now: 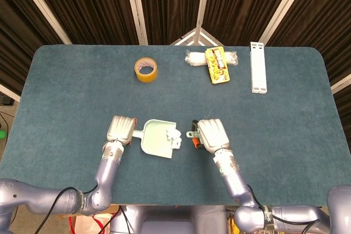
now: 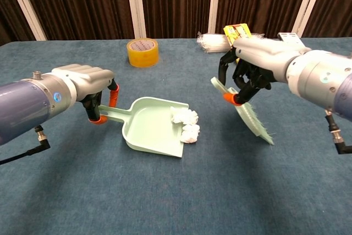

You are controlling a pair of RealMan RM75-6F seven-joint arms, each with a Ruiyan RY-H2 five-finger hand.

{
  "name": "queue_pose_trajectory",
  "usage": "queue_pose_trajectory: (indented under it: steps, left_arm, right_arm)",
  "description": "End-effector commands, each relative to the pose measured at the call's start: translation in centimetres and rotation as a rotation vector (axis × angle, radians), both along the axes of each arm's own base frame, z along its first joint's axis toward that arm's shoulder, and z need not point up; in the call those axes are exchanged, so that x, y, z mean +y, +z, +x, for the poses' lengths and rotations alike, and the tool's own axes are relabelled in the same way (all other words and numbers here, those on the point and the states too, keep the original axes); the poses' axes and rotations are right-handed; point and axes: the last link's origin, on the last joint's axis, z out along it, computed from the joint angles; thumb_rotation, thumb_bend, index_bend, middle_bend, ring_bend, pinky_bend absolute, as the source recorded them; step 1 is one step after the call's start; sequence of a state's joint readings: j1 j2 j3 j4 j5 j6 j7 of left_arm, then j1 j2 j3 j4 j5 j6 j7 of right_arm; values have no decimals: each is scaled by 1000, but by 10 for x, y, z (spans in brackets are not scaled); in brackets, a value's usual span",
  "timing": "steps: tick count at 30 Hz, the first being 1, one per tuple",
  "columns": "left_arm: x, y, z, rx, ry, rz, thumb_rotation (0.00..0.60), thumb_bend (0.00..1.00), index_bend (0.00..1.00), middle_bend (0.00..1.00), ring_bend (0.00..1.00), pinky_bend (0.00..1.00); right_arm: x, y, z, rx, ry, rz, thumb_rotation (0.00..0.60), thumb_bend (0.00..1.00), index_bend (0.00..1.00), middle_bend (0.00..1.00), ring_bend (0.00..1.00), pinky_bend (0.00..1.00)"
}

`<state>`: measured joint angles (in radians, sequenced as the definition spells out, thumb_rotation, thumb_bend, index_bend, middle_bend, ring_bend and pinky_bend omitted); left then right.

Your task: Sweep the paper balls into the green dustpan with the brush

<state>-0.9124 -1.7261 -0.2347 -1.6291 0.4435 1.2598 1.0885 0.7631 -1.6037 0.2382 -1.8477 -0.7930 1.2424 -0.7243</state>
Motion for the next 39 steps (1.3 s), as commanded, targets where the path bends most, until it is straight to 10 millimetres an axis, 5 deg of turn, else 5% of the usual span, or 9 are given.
queue_pose_trajectory:
  steps: [1, 23, 39]
  left_arm:
    - [-1, -2, 3, -7, 3, -2, 600, 557, 634, 1000, 987, 968]
    - [-3, -7, 7, -11, -7, -4, 600, 557, 634, 1000, 987, 968]
    - [-6, -11, 10, -26, -4, -13, 600, 557, 634, 1000, 987, 968]
  right_arm:
    - [3, -4, 8, -8, 12, 11, 600, 509, 772, 812, 881, 745]
    - [22, -24, 97, -166, 52, 115, 600, 516, 777, 812, 881, 745]
    - [22, -7, 126, -265, 39, 112, 600, 518, 778, 813, 881, 745]
